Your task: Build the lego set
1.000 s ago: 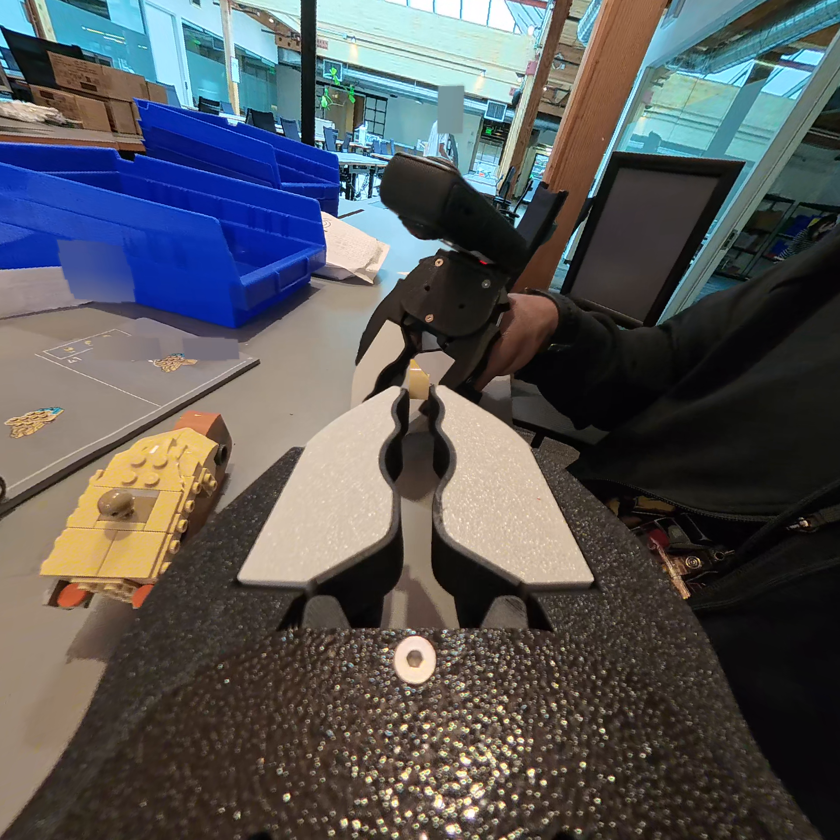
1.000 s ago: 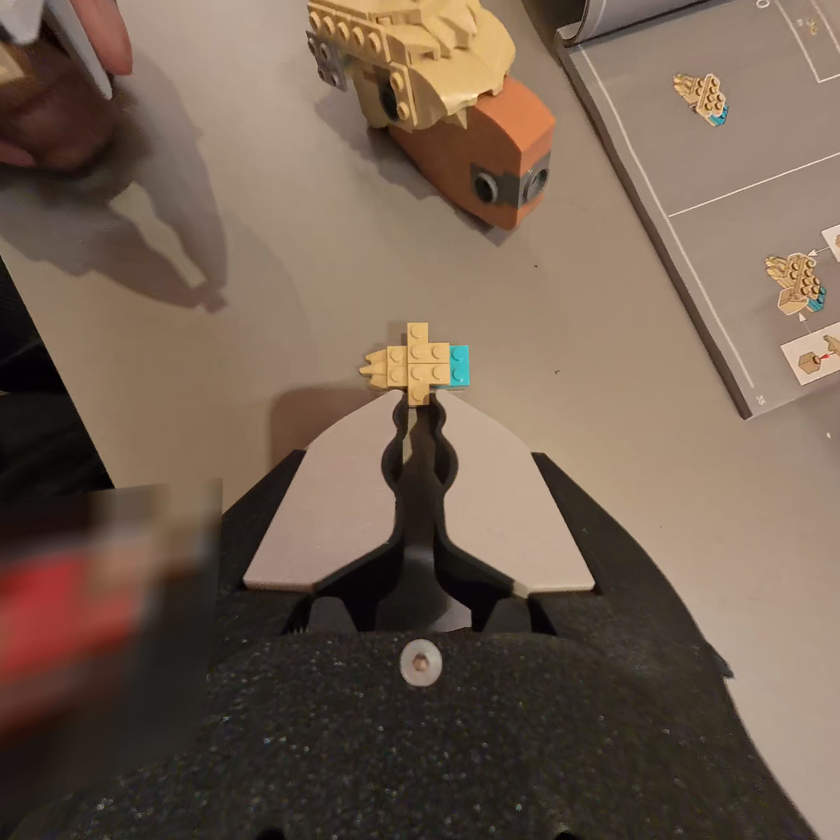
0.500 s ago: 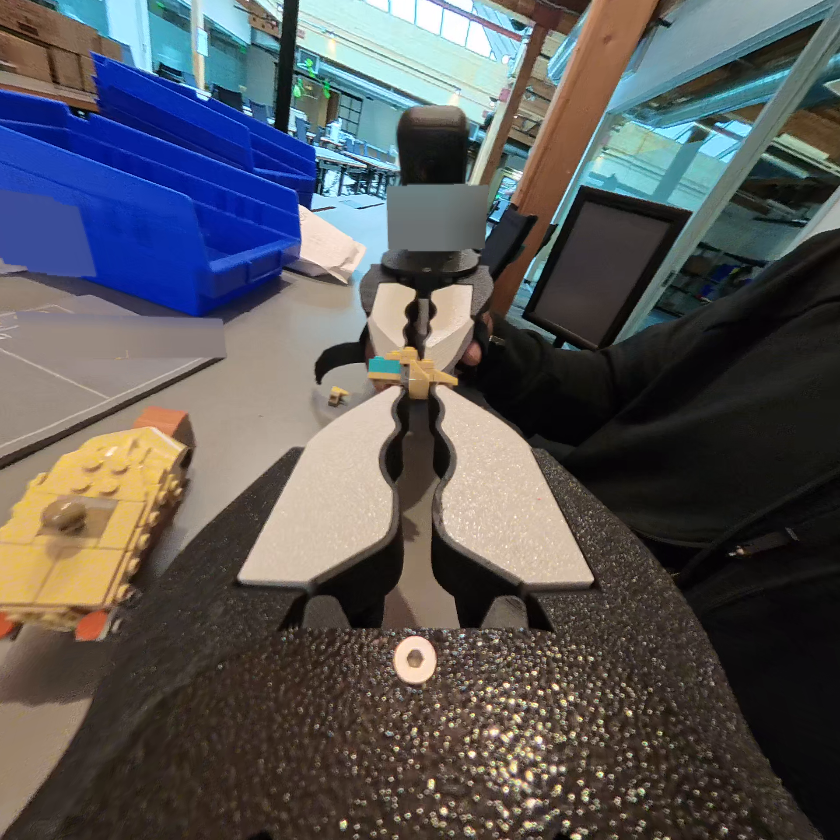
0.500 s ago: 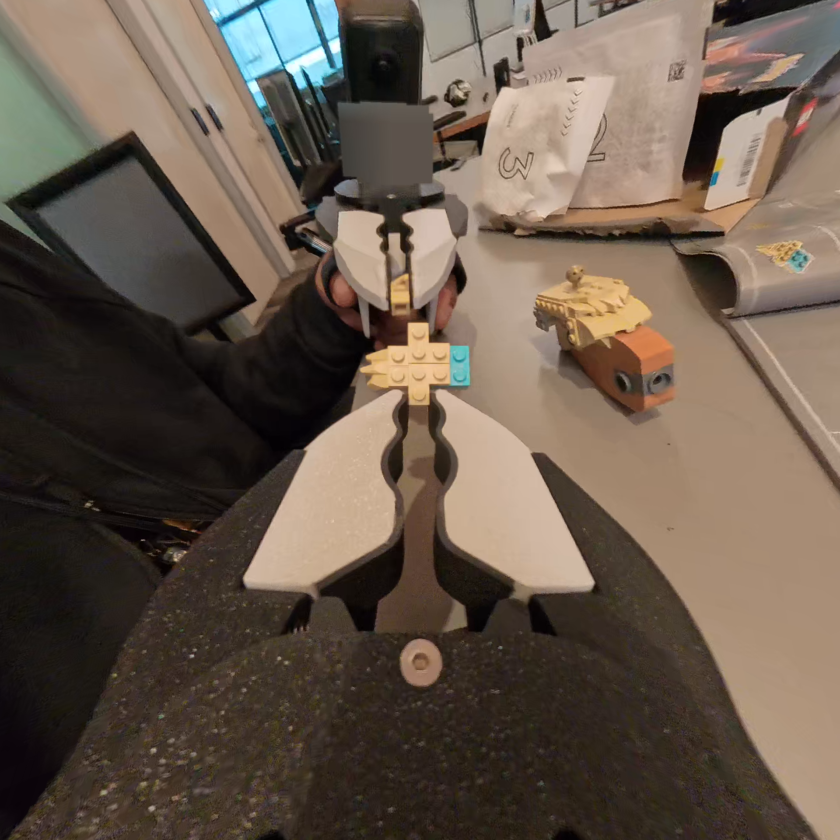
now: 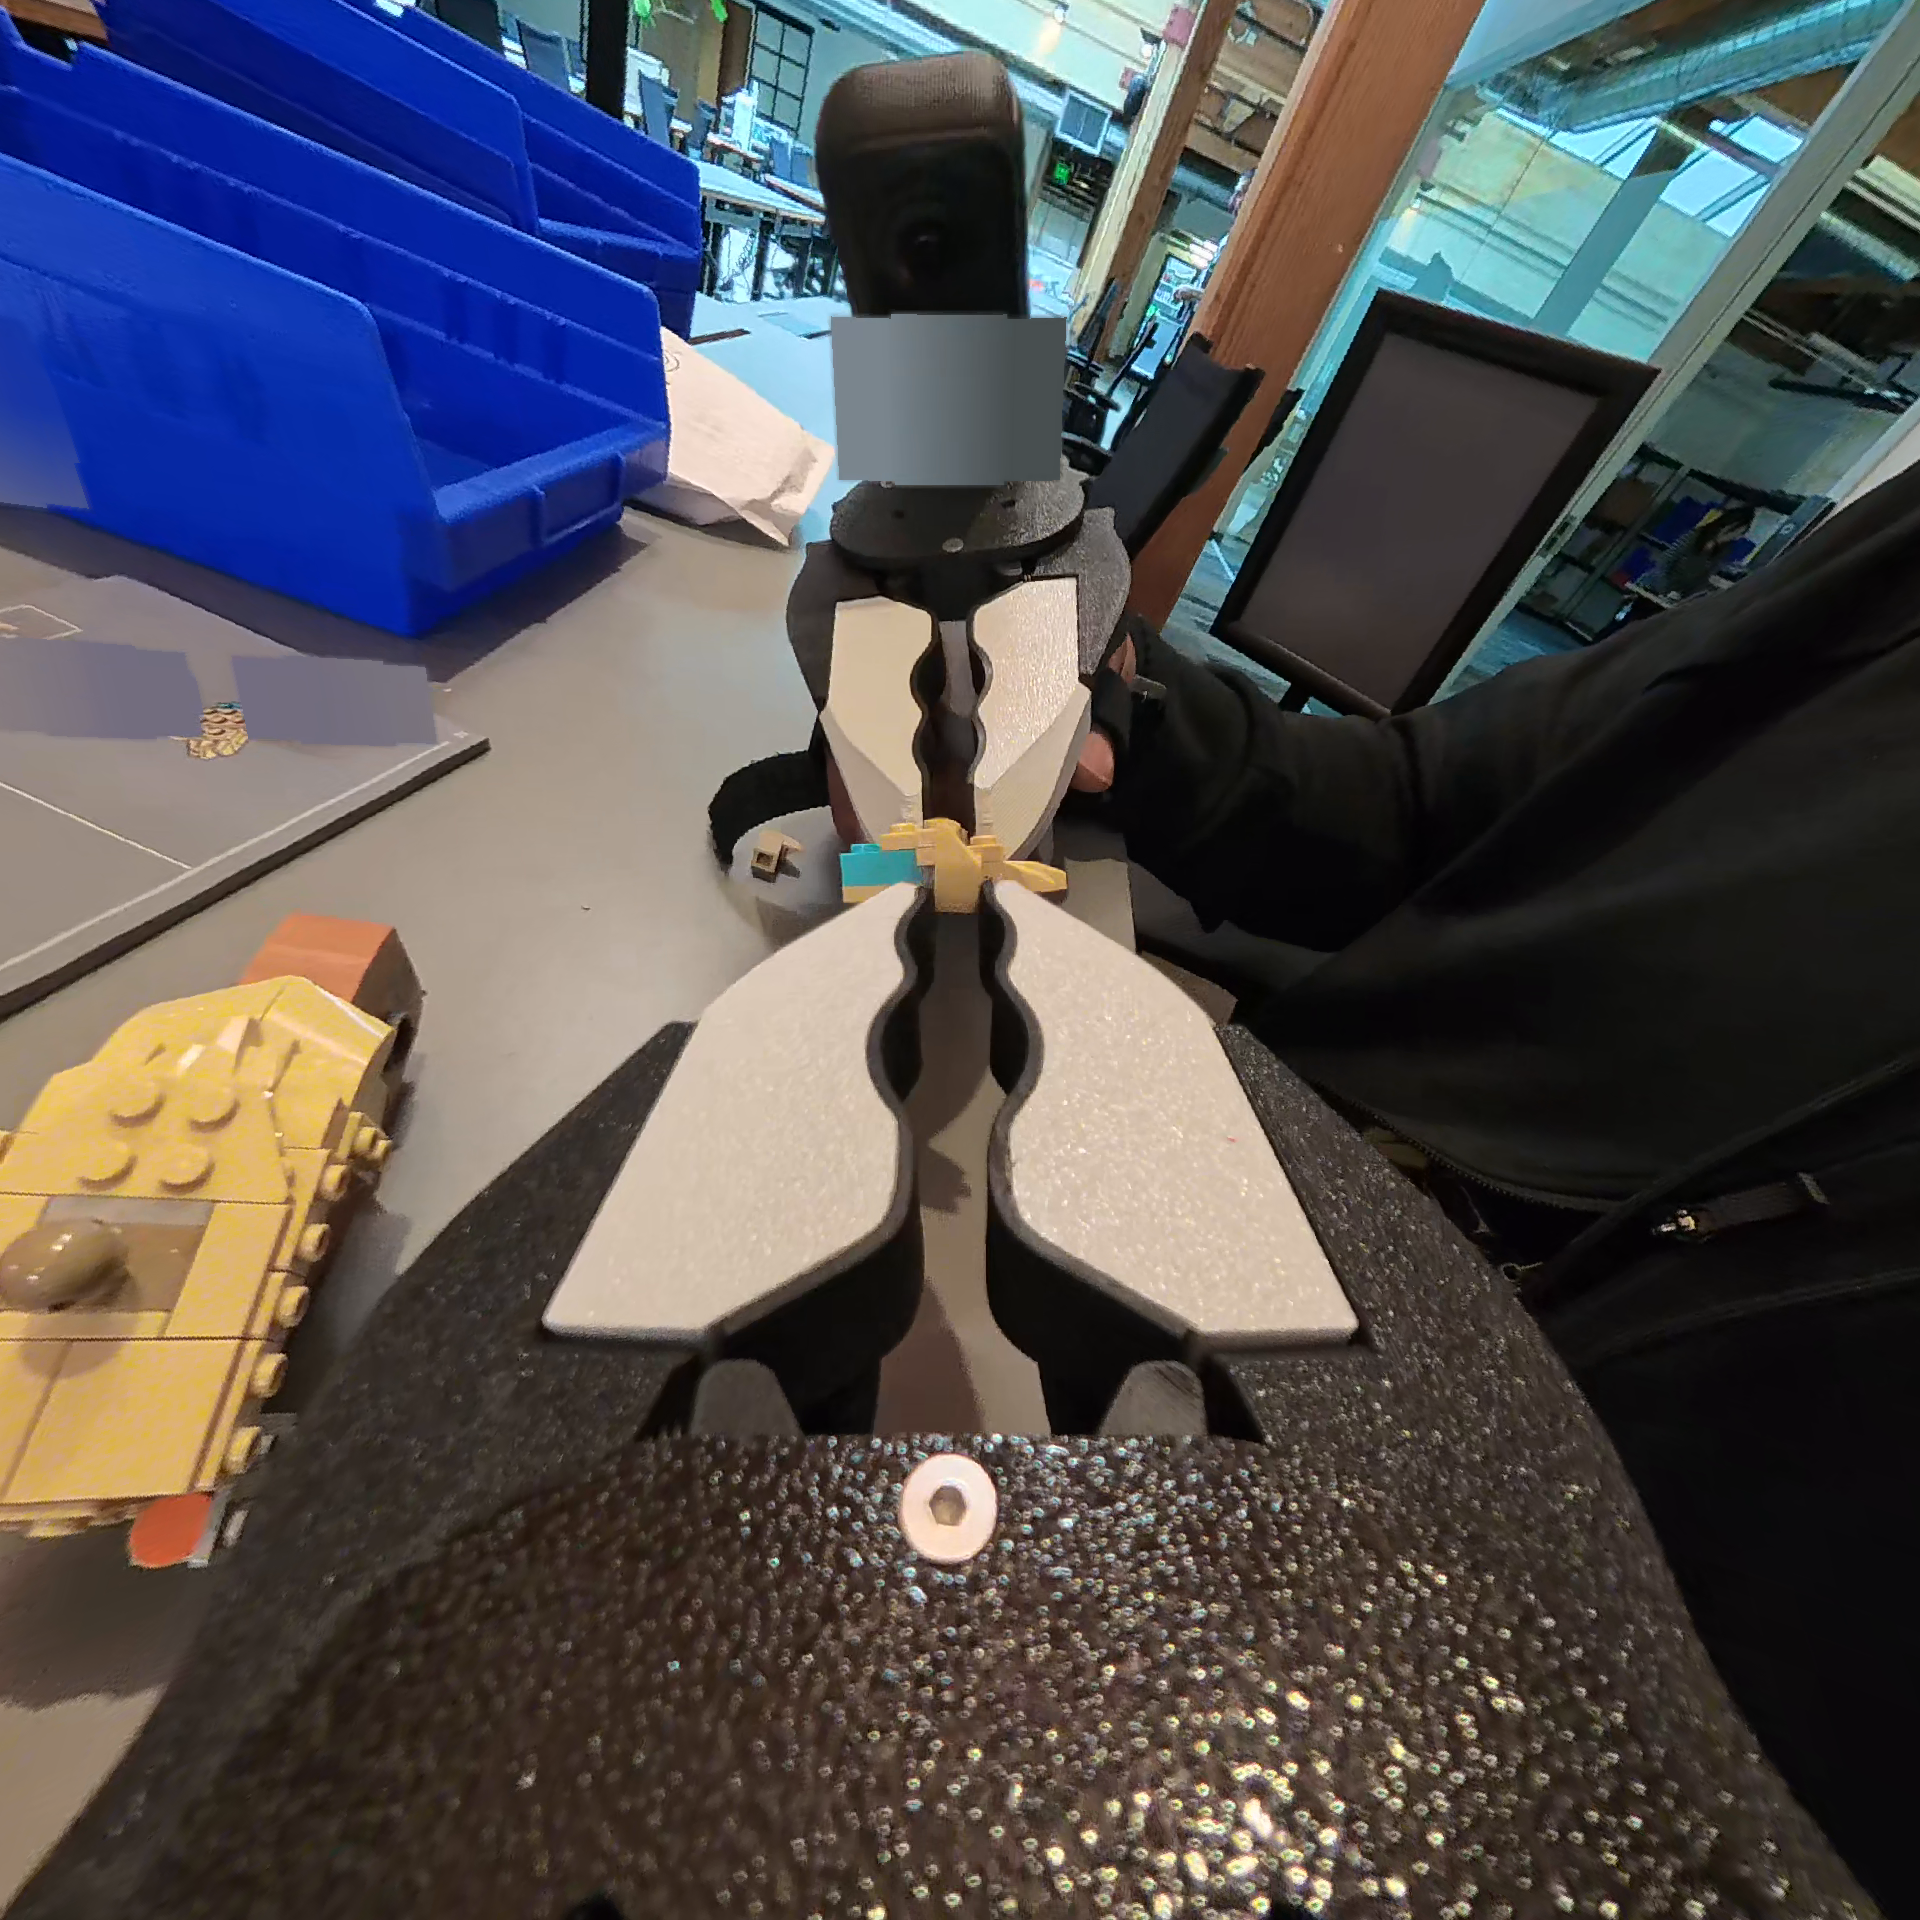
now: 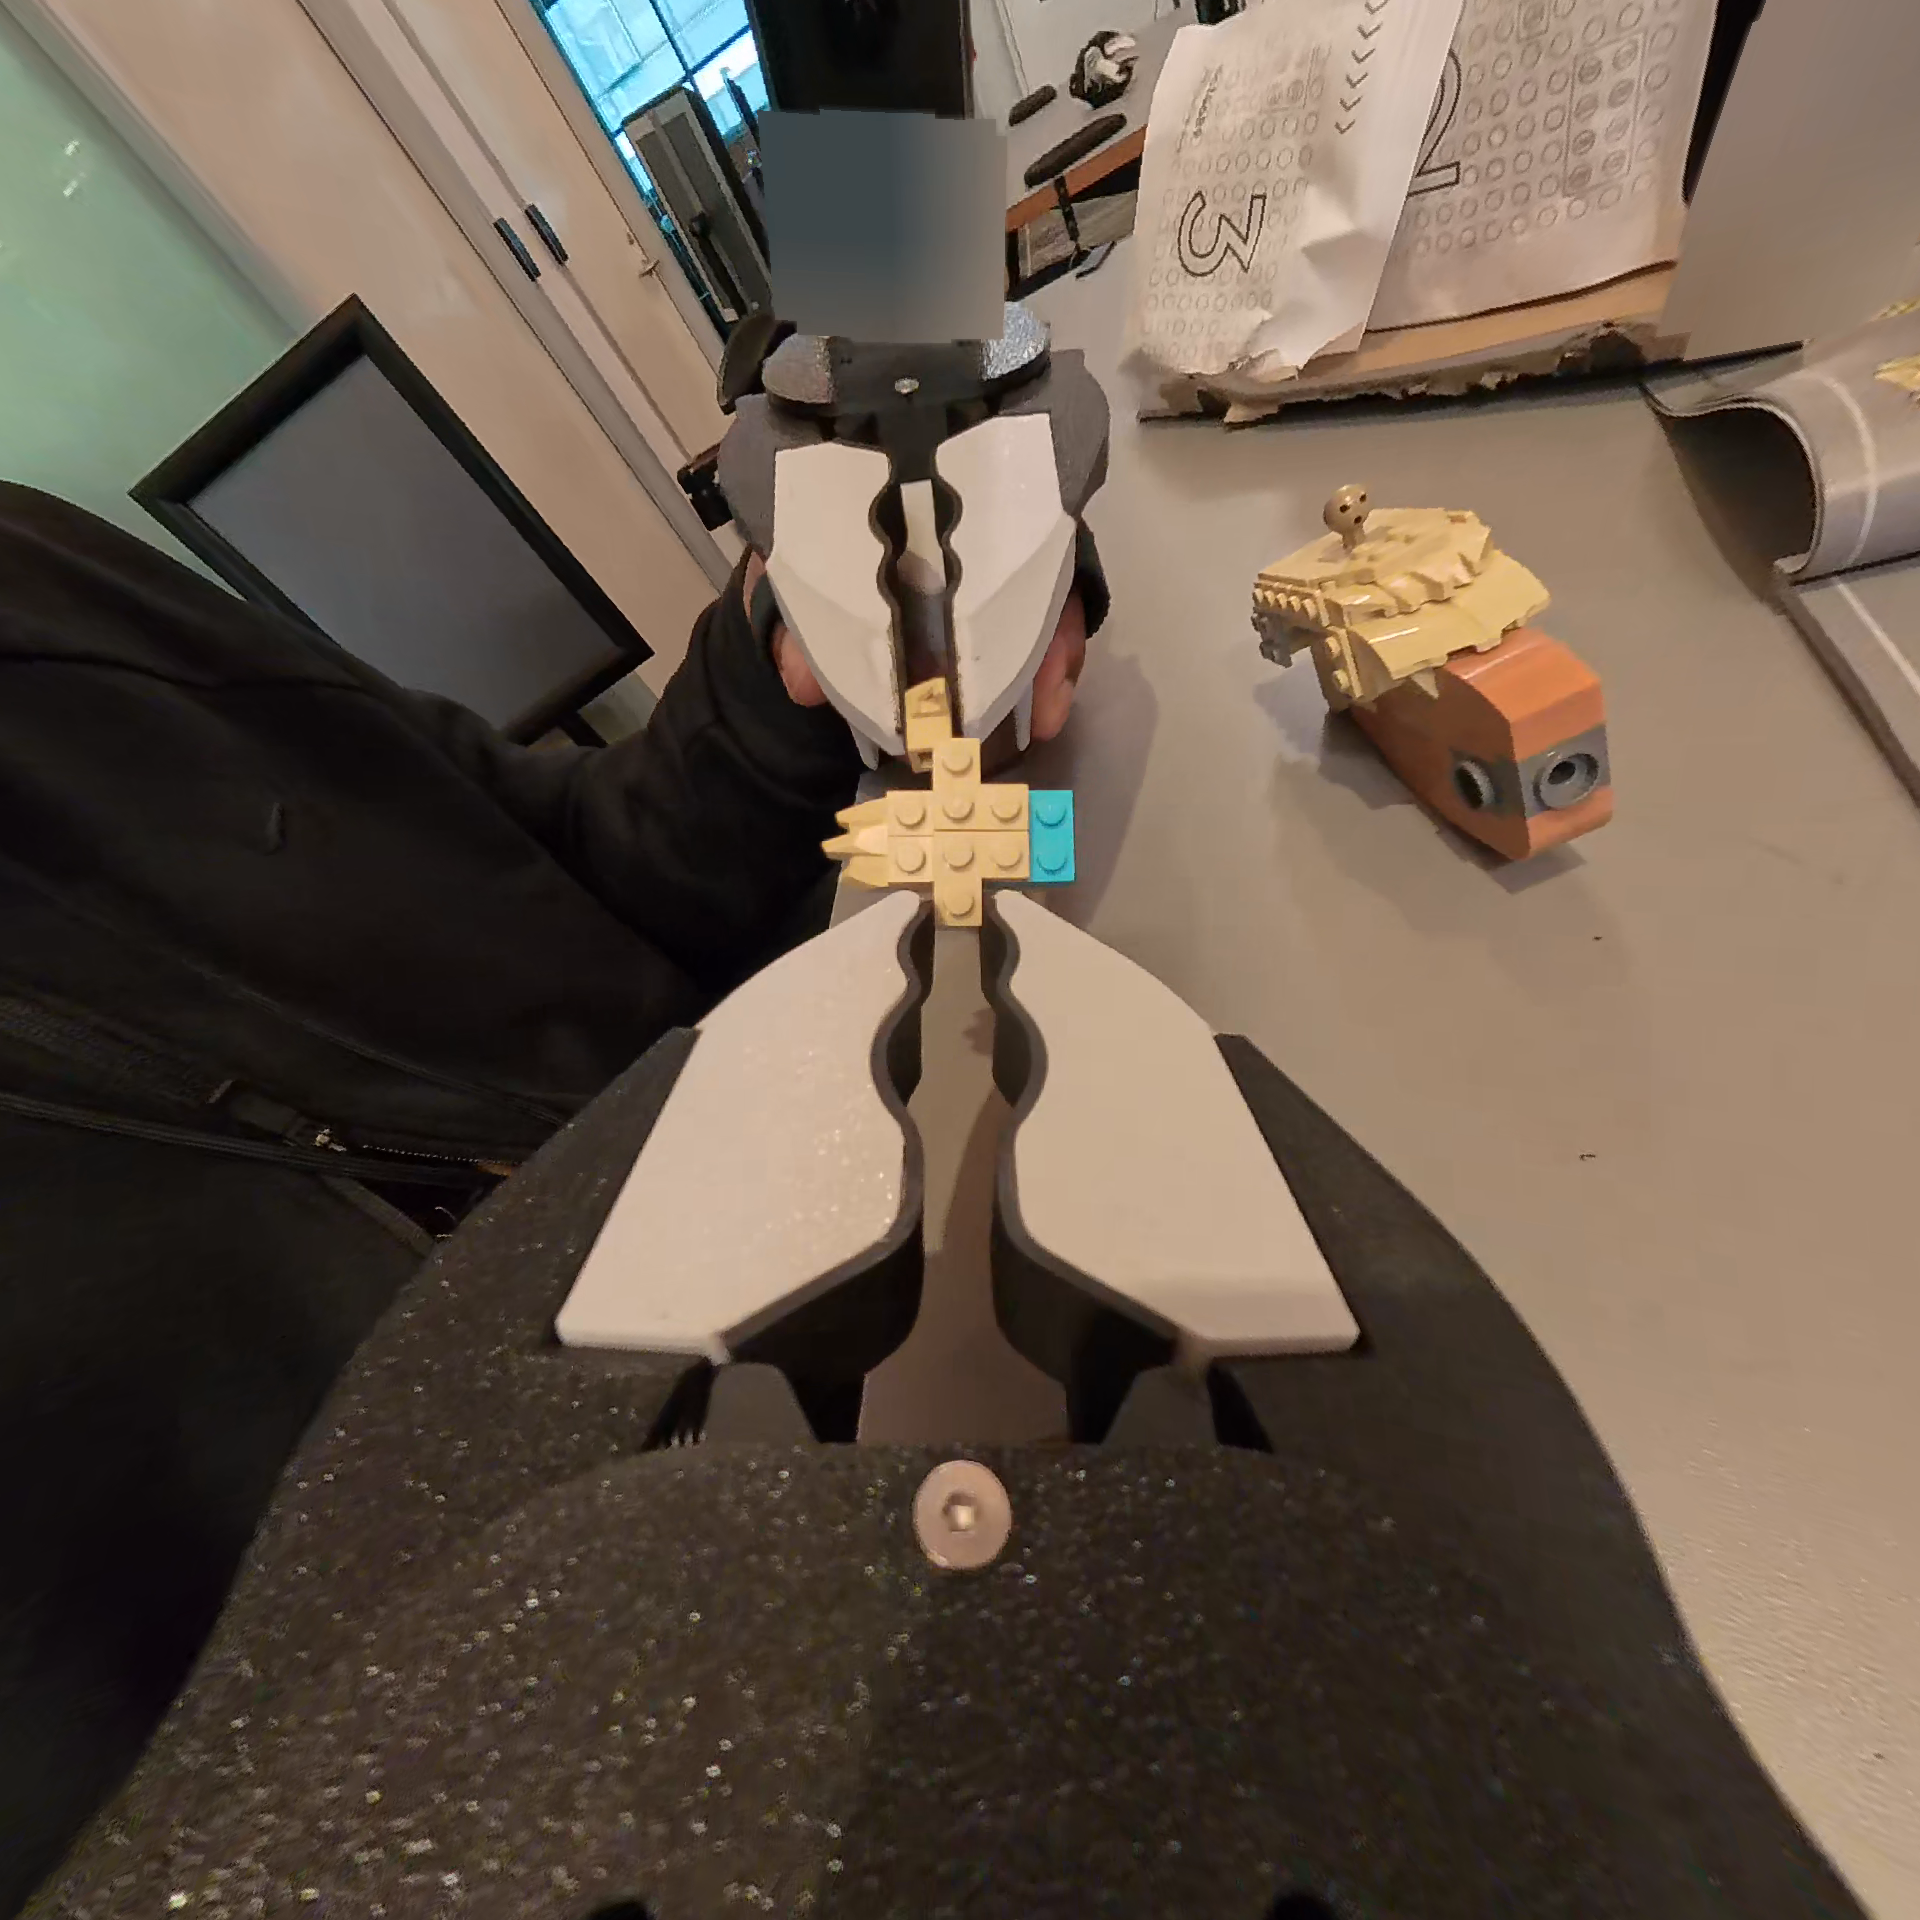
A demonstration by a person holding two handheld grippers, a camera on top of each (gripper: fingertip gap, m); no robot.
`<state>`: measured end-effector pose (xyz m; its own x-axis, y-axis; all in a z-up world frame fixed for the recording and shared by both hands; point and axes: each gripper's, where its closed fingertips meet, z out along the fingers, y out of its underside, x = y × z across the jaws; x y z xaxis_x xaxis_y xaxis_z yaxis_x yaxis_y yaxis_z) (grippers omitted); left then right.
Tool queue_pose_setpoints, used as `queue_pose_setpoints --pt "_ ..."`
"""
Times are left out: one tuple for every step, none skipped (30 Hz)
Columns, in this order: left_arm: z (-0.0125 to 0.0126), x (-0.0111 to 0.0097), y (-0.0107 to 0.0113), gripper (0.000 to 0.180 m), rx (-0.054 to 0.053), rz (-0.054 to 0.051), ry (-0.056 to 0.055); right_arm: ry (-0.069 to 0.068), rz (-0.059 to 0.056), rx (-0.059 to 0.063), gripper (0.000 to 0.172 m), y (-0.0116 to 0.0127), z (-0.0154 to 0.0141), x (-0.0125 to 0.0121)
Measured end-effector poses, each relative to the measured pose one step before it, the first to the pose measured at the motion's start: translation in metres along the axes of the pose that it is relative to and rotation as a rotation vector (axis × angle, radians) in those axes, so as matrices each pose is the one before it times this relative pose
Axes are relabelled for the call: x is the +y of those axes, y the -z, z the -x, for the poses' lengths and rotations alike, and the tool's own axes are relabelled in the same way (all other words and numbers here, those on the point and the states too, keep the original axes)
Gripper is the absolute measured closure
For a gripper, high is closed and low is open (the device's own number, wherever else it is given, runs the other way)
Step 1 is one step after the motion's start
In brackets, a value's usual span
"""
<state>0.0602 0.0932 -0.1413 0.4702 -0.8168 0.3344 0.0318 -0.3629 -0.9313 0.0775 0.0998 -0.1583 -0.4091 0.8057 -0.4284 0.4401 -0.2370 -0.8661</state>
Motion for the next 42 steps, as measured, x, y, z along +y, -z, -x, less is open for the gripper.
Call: queue_pose_setpoints --pt "0.00018 0.00075 -0.00012 0.173 -0.0027 0.0057 -0.0016 -0.0053 0.0031 0.0011 0.164 0.00002 -0.00067 0.00047" --pt "0.00033 0.00065 0.0 0.173 -0.0033 0.0049 -0.0011 -0.004 0.0042 0.0009 0.164 -0.00004 -0.00045 0.00059" --pt "0.00031 0.0008 0.00011 0.173 -0.0032 0.0054 -0.0001 -0.001 0.0032 -0.0015 0.164 -0.0002 0.0001 0.00043" --pt "0.00053 0.0009 0.00017 0.173 -0.0045 0.0062 -0.0009 0.0008 0.0022 -0.003 0.164 -0.00011 0.00042 0.00024" --pt "0.00063 0.001 0.00043 0.173 -0.0061 0.0071 -0.0013 -0.0009 0.0018 0.0 0.164 -0.00011 0.00003 0.00025" --pt "0.0014 0.00149 0.00029 0.173 -0.0103 0.0102 0.0017 -0.001 0.0019 -0.002 0.164 -0.00013 0.00024 0.00035" --pt "0.00105 0.00188 0.00001 0.173 -0.0092 0.013 -0.0007 0.0001 -0.0004 -0.0002 0.164 -0.00003 0.00002 -0.00005" --pt "0.0 0.00131 -0.00011 0.173 -0.0042 0.0091 -0.0046 -0.0024 0.0003 0.0006 0.164 0.00008 -0.00023 0.0" --pt "-0.00081 0.001 -0.00046 0.173 0.0009 0.0076 -0.0053 -0.0035 0.0025 0.0001 0.164 -0.00024 -0.00018 0.00033" --pt "-0.00035 0.00106 -0.00064 0.173 -0.0012 0.0076 -0.0036 0.0001 0.0031 0.0005 0.164 -0.00045 -0.00005 0.00044" --pt "0.00031 0.00083 -0.00067 0.173 -0.0048 0.0067 -0.0014 0.0009 0.0055 -0.0001 0.164 -0.00052 0.0001 0.00061" --pt "0.00051 0.00036 -0.00031 0.173 -0.0048 0.0026 -0.0004 -0.0007 0.0077 0.0008 0.164 -0.00066 -0.00004 0.00108" --pt "-0.00003 0.00015 -0.00002 0.173 0.0003 0.0007 0.0014 0.0001 0.0048 0.0012 0.164 -0.00054 -0.00014 0.00057" --pt "-0.00004 0.00027 0.00009 0.173 0.0016 0.0015 0.0033 -0.0009 0.0041 -0.0002 0.164 -0.00037 0.00005 0.0004" --pt "-0.00017 0.00037 0.0 0.173 0.0017 0.002 0.0023 -0.0013 0.0036 -0.0014 0.164 -0.00041 0.00006 0.00048" --pt "-0.00014 0.00043 -0.00013 0.173 0.0008 0.0026 0.0021 -0.0013 0.0023 -0.0001 0.164 -0.00026 -0.00013 0.00013" --pt "0.00016 0.00032 -0.00015 0.173 -0.0002 0.0023 0.0028 -0.0022 0.003 0.0004 0.164 -0.00018 -0.00027 0.00029" --pt "0.00031 0.00051 0.00001 0.173 -0.0002 0.0029 0.006 -0.002 0.0032 0.0012 0.164 -0.0003 -0.00035 0.00028" --pt "0.00032 0.00033 0.00005 0.173 0.0003 0.0018 0.0075 -0.0012 0.0022 0.001 0.164 -0.00027 -0.00021 0.00027" --pt "0.00006 0.00039 0.00003 0.173 0.0023 0.002 0.0056 0.0004 0.0022 0.0 0.164 -0.00019 0.00002 0.00018" --pt "-0.00011 0.00038 -0.00008 0.173 0.0017 0.0018 0.0031 0.0002 0.0022 -0.0006 0.164 -0.00022 0.00007 0.00026" --pt "0.00002 0.00031 -0.00007 0.173 0.0007 0.0023 0.0038 -0.0005 0.0027 -0.0004 0.164 -0.00025 0.00005 0.00029" --pt "0.00012 0.00037 0.0 0.173 0.0003 0.0017 0.0032 -0.001 0.0031 -0.0013 0.164 -0.00028 0.00003 0.00034" --pt "-0.00009 0.00041 -0.00009 0.173 0.0017 0.0031 0.0028 -0.0009 0.0046 -0.0026 0.164 -0.00033 0.00018 0.00059" --pt "-0.00029 0.00073 -0.00022 0.173 0.0024 0.0047 0.0016 0.0 0.0064 -0.003 0.164 -0.00044 0.0003 0.00067" --pt "-0.0004 0.00073 -0.00002 0.173 0.0024 0.0055 0.0 0.0014 0.0079 -0.0029 0.164 -0.00058 0.00038 0.00087" --pt "-0.00044 0.00102 -0.00009 0.173 0.0019 0.0067 -0.0006 0.0016 0.0086 -0.0018 0.164 -0.00067 0.00033 0.00108" --pt "-0.00006 0.0011 0.00005 0.173 0.0 0.0066 -0.0004 0.001 0.0065 -0.0006 0.164 -0.0006 0.00015 0.00073" --pt "-0.00032 0.00093 0.00005 0.173 0.0005 0.0064 -0.0005 0.0005 0.0068 -0.0014 0.164 -0.00046 0.00012 0.00072" --pt "-0.00012 0.00141 -0.00003 0.173 -0.0006 0.0092 -0.0007 0.0004 0.0073 -0.0007 0.164 -0.00056 0.00008 0.00075" --pt "0.0002 0.00135 -0.00006 0.173 -0.0027 0.0088 -0.0014 -0.0004 0.0065 0.0001 0.164 -0.00053 -0.00017 0.00069" --pt "0.00008 0.0008 -0.00001 0.173 -0.0028 0.0059 -0.0025 -0.0003 0.0053 0.0004 0.164 -0.00044 -0.0001 0.00054" --pt "0.00004 0.00082 -0.00009 0.173 -0.0016 0.0058 -0.0025 -0.0002 0.0052 -0.0002 0.164 -0.00028 -0.00001 0.00048" --pt "0.00005 0.00107 -0.00009 0.173 -0.0028 0.0075 -0.003 0.0 0.0062 0.0015 0.164 -0.00043 -0.00018 0.00067" --pt "0.0003 0.00126 -0.00015 0.173 -0.004 0.0096 -0.0047 0.0 0.0096 0.0027 0.164 -0.00055 -0.00034 0.00106" --pt "0.00024 0.00155 -0.00038 0.173 -0.0048 0.0116 -0.0048 0.0011 0.0119 0.0044 0.164 -0.00059 -0.0004 0.00126" --pt "0.00051 0.00184 -0.00047 0.173 -0.0059 0.0134 -0.0044 0.0009 0.0143 0.0052 0.164 -0.00063 -0.00064 0.0016" --pt "0.00058 0.00202 -0.00062 0.173 -0.0076 0.0148 -0.0074 0.0003 0.0157 0.0058 0.164 -0.0007 -0.0008 0.00172" --pt "0.00065 0.00201 -0.00068 0.173 -0.0087 0.0151 -0.0073 -0.0014 0.0152 0.0048 0.164 -0.00078 -0.00082 0.00169" --pt "0.0004 0.00208 -0.00072 0.173 -0.0063 0.0156 -0.007 -0.0006 0.0159 0.0036 0.164 -0.00091 -0.00059 0.00172" --pt "0.00026 0.00192 -0.00064 0.173 -0.0046 0.0143 -0.0068 0.0008 0.016 0.0024 0.164 -0.00088 -0.00029 0.00184" --pt "-0.00018 0.00186 -0.00077 0.173 -0.002 0.0137 -0.009 0.0029 0.0173 0.0008 0.164 -0.00091 -0.00007 0.00187"
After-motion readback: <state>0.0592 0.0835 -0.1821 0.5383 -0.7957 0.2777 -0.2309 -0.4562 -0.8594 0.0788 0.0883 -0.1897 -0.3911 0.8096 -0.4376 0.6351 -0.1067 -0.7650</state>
